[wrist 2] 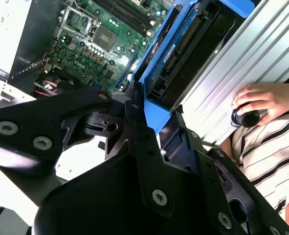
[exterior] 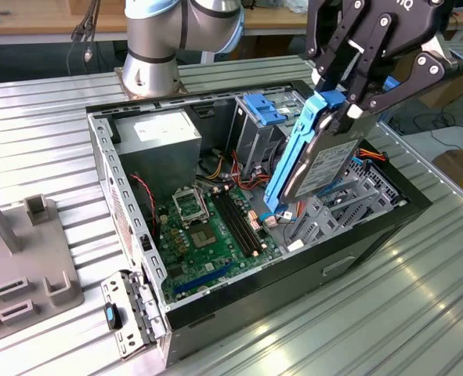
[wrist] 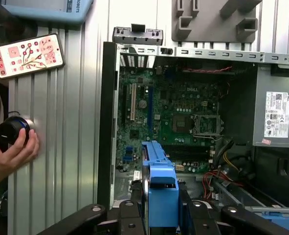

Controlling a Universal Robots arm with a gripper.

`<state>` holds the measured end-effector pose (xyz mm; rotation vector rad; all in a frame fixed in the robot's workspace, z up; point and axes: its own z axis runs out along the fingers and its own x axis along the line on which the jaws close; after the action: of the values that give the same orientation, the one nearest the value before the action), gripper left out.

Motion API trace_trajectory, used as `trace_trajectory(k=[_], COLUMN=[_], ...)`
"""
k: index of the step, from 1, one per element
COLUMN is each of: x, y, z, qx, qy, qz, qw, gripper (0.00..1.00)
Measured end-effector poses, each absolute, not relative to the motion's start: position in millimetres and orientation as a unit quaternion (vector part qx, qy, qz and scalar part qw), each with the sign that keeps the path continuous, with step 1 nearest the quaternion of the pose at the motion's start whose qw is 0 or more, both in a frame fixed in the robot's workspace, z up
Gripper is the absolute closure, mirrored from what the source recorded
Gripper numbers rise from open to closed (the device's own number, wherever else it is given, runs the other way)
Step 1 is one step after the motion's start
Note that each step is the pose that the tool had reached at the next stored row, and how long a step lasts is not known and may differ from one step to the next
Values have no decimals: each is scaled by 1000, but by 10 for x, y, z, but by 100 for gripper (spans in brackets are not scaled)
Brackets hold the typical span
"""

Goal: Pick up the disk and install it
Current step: 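Pick up the disk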

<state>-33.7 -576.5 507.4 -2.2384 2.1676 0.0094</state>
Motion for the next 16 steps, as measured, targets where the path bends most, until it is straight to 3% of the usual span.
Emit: trace_trajectory(k=[16], x=[57], y=[-5788], z=[4994], qx=[-718], qy=[696], qz=[4], qw=[12], gripper=[63])
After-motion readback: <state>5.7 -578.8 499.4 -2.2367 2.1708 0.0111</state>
